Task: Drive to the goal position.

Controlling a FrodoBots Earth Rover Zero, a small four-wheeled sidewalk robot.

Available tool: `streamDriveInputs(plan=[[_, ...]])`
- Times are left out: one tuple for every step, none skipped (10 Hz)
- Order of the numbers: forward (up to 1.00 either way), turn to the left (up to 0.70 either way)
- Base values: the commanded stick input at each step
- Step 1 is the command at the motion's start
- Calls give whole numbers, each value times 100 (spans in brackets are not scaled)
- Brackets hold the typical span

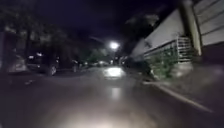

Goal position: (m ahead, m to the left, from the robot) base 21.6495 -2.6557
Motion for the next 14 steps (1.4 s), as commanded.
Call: streamDriveInputs(plan=[[70, 0], [70, 0], [70, 0], [70, 0], [70, 0], [70, 0], [70, -17], [70, -35], [70, -35], [70, -35], [70, -35], [70, -35], [70, -35], [70, -35]])
